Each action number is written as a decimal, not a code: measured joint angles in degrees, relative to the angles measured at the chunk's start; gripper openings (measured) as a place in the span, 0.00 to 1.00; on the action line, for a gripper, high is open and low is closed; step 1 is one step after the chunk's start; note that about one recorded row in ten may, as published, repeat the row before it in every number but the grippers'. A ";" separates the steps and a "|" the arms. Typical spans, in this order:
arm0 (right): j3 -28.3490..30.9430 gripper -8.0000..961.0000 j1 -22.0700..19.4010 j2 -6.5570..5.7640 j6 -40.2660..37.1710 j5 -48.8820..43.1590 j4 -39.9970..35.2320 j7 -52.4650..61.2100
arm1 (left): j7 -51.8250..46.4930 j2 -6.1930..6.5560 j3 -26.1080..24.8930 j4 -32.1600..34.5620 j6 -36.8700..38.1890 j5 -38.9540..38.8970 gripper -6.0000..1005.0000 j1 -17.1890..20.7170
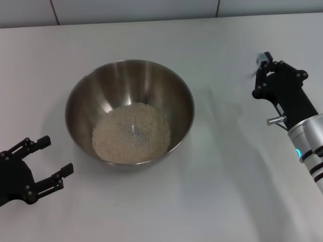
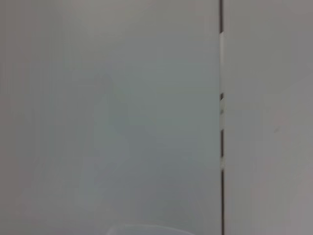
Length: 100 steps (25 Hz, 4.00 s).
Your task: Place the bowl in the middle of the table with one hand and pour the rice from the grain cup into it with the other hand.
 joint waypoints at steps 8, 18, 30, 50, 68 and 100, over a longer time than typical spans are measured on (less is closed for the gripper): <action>-3.39 0.03 3.36 0.11 6.56 -0.03 -2.35 -0.09 | -0.42 -0.28 0.12 1.38 0.23 0.10 0.83 -0.49; -3.44 0.03 6.11 0.06 13.21 -0.03 -3.40 0.36 | -0.47 -0.47 0.12 1.40 0.39 0.13 0.83 -0.60; -5.39 0.24 4.68 0.09 12.61 -0.06 -3.21 0.14 | -0.49 -0.57 0.29 1.35 0.40 0.12 0.83 -0.78; -12.02 0.87 -6.50 -7.04 -9.35 -18.44 -2.59 13.21 | -1.01 -0.33 0.30 1.40 0.78 1.57 0.83 -0.52; -11.84 0.87 3.07 -11.37 -12.11 -38.12 -7.45 28.49 | -1.02 -0.22 0.30 1.83 1.52 1.71 0.83 -0.22; -11.70 0.87 3.63 -10.17 -11.89 -38.20 -10.78 30.72 | -1.19 -0.38 0.29 1.83 1.52 1.80 0.83 -0.52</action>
